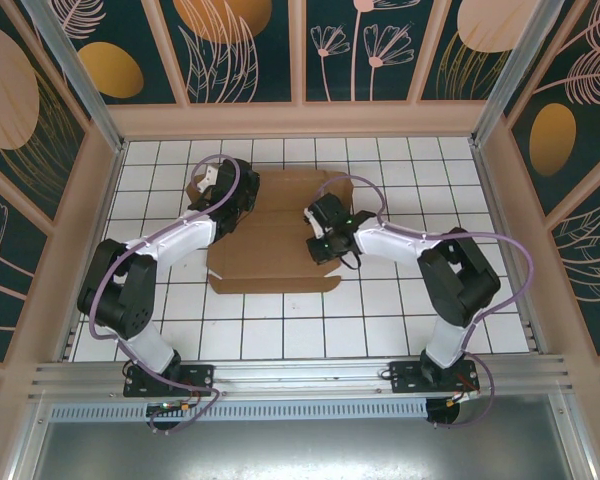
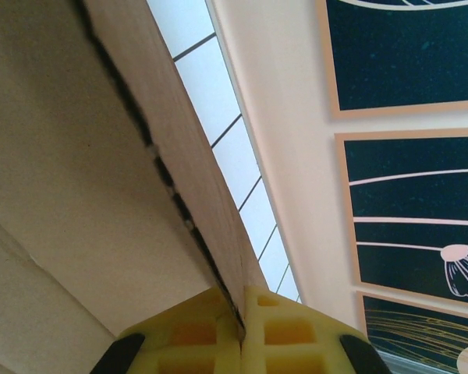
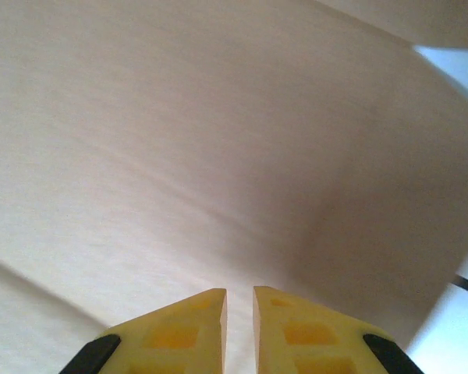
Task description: Fold the paper box
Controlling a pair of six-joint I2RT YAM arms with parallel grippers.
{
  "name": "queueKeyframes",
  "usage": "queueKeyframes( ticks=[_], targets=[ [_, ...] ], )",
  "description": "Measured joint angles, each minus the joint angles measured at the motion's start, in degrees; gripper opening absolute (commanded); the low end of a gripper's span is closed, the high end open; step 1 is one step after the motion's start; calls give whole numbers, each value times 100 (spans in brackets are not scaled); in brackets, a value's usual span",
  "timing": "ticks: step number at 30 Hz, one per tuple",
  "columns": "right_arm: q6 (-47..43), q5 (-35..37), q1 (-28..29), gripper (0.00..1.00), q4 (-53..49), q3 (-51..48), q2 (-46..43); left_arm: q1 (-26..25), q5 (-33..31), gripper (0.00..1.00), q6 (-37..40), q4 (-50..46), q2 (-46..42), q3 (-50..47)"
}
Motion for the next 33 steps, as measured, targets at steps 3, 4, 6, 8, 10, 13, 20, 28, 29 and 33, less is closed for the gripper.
queueKeyframes(
  ticks=[3,4,6,8,10,13,20,28,29,33],
  targets=[
    [236,-343,225,15,389,0,114,0,-48,0,-46,-4,4,9],
    [315,-428,302,15,511,9,208,0,-59,0,-59,-7,4,9],
    [404,-507,398,14,654,46,424,0,-81,0,-63,-9,4,9],
    [474,-566,444,13,728,90,680,0,-105,0,-81,-15,4,9],
    [501,-614,448,12,761,151,872,0,-155,0,-81,-46,4,9],
    [494,-579,444,9,807,225,935,0,-210,0,-81,-63,4,11],
    [439,-599,437,7,1113,-101,769,-15,-321,0,-81,-111,0,11],
    [361,-774,337,8,1143,-686,310,-15,-616,0,-101,-361,0,7],
    [337,-804,315,10,1117,-706,284,-22,-643,0,-101,-369,0,0],
    [297,-892,203,20,850,-721,111,-55,-702,0,-101,-280,-11,-127]
  ],
)
